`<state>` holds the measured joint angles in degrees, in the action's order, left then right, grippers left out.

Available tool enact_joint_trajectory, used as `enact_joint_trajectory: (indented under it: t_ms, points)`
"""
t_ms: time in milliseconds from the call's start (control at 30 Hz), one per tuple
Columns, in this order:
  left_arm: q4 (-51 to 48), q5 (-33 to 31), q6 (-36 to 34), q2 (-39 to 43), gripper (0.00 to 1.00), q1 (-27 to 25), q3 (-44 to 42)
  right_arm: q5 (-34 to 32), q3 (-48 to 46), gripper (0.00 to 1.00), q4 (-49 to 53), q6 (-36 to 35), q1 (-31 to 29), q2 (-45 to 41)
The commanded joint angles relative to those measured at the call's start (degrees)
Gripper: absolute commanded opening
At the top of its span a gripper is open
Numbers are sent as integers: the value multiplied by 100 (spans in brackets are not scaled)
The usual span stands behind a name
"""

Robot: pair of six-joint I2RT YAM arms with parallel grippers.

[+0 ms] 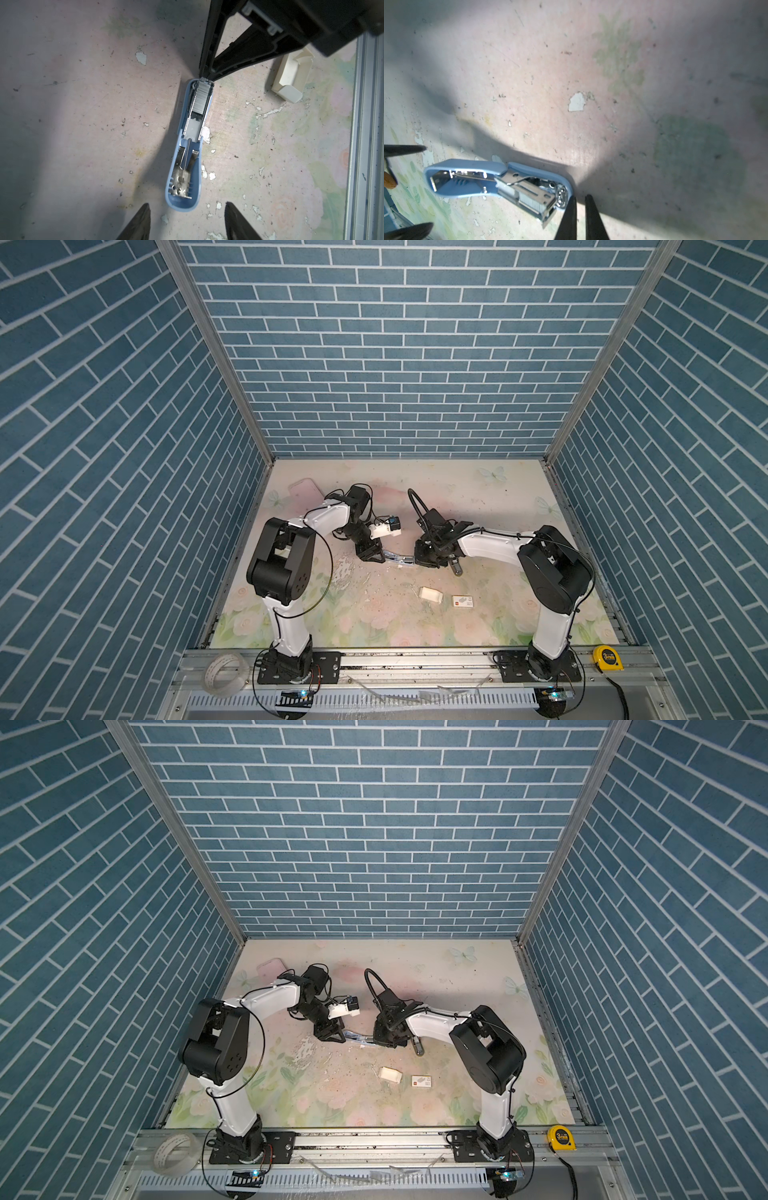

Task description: Load the staples into the stapler

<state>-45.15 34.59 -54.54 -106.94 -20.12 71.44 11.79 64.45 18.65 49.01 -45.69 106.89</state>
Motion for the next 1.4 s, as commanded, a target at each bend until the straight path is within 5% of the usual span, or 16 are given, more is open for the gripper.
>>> enact_joint_trajectory:
  t_ms: [0,1367]
  points:
    - [-83,-2,-116,-71,59,-27,74,-7,81,13,214,-133,26,128]
    - [68,46,-127,458,58,0,-297,192,72,15,-204,83,69,52]
